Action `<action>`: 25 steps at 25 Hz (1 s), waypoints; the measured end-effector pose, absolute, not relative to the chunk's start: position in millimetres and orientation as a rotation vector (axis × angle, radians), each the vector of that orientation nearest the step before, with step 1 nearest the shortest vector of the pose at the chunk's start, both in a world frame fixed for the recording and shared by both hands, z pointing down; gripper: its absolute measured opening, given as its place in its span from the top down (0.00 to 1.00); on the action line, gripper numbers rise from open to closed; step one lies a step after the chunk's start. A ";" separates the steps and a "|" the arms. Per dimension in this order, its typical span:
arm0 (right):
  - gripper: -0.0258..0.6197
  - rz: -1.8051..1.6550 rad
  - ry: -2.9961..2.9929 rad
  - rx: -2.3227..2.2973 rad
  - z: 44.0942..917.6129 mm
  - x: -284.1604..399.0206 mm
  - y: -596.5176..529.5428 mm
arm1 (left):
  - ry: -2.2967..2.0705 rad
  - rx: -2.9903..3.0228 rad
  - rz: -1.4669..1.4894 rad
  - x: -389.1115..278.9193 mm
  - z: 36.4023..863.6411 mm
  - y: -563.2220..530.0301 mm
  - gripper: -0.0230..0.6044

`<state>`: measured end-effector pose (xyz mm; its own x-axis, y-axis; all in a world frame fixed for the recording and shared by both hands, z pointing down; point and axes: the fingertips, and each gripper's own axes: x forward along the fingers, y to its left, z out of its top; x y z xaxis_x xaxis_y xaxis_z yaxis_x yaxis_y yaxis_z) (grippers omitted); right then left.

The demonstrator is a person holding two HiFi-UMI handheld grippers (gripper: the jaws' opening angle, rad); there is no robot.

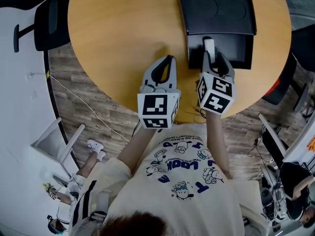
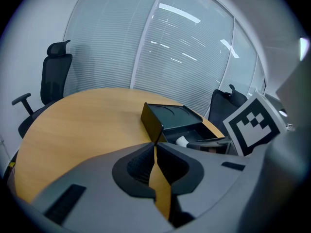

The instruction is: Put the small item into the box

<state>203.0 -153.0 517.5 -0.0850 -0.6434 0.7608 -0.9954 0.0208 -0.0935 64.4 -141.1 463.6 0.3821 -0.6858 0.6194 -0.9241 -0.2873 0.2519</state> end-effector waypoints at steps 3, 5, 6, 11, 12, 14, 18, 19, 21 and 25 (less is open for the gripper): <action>0.67 0.873 -1.787 1.679 516.3 206.4 -154.9 | -1.385 2.070 0.529 66.1 462.5 -143.4 0.92; 0.67 0.871 -1.793 1.690 512.4 207.2 -155.2 | -1.390 2.074 0.524 65.7 460.2 -144.0 0.92; 0.67 0.872 -1.800 1.695 509.6 206.9 -154.9 | -1.392 2.075 0.521 65.3 458.9 -143.7 0.92; 0.68 0.861 -1.851 1.716 490.8 198.5 -153.1 | -1.403 2.096 0.500 62.0 448.4 -143.0 0.92; 0.69 0.857 -1.861 1.723 486.2 195.5 -152.0 | -1.406 2.101 0.495 60.4 445.5 -142.9 0.92; 0.72 0.841 -1.883 1.740 476.6 188.9 -150.9 | -1.415 2.118 0.477 56.9 438.4 -144.6 0.92; 0.80 0.809 -1.916 1.787 457.1 178.2 -147.4 | -1.433 2.158 0.443 50.6 422.1 -147.9 0.92; 0.82 0.805 -1.921 1.799 452.7 176.3 -146.1 | -1.437 2.168 0.437 49.3 418.5 -147.9 0.92; 0.85 0.790 -1.933 1.820 443.5 172.6 -144.5 | -1.445 2.189 0.419 46.9 410.9 -148.8 0.92; 0.87 0.754 -1.968 1.851 422.6 161.1 -142.4 | -1.456 2.227 0.388 38.8 393.8 -148.5 0.92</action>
